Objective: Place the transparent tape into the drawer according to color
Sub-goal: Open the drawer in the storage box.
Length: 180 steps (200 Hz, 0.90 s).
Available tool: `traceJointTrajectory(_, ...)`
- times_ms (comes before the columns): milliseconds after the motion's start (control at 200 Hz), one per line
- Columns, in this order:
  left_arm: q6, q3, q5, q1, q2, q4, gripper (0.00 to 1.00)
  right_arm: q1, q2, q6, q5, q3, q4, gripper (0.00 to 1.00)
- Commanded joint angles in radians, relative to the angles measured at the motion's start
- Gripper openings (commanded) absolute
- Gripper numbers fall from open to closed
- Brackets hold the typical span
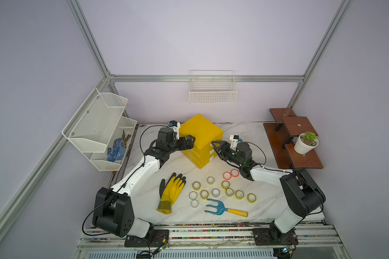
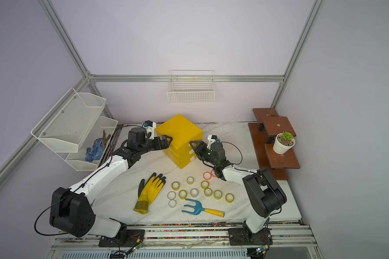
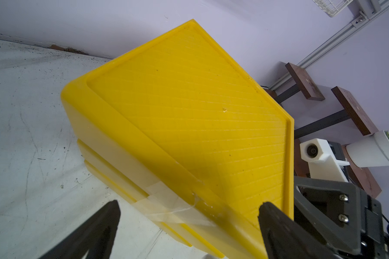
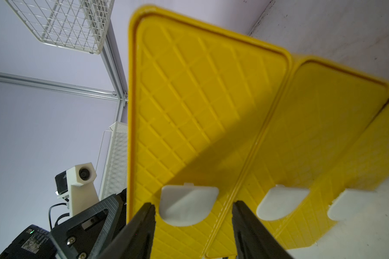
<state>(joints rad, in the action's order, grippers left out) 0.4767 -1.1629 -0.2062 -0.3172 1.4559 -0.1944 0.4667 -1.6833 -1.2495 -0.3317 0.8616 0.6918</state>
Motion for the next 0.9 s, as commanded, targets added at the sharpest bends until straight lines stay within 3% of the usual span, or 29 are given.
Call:
traceJointTrajectory(0, -0.021, 0.002, -0.017, -0.004, 0.004, 0.042, 1.0, 0.004, -0.025, -0.005, 0.0, 0.037, 0.059, 0.58)
traceJointTrajectory(220, -0.027, 0.005, -0.015, -0.004, 0.007, 0.037, 1.0, 0.003, -0.05, 0.002, 0.003, 0.047, 0.088, 0.56)
traceJointTrajectory(585, -0.02, 0.006, -0.03, -0.005, 0.021, 0.043, 1.0, -0.006, -0.071, -0.004, -0.016, 0.028, 0.165, 0.4)
traceJointTrajectory(895, -0.006, -0.003, -0.033, -0.005, 0.04, 0.047, 1.0, -0.011, -0.02, -0.046, -0.029, -0.072, 0.234, 0.38)
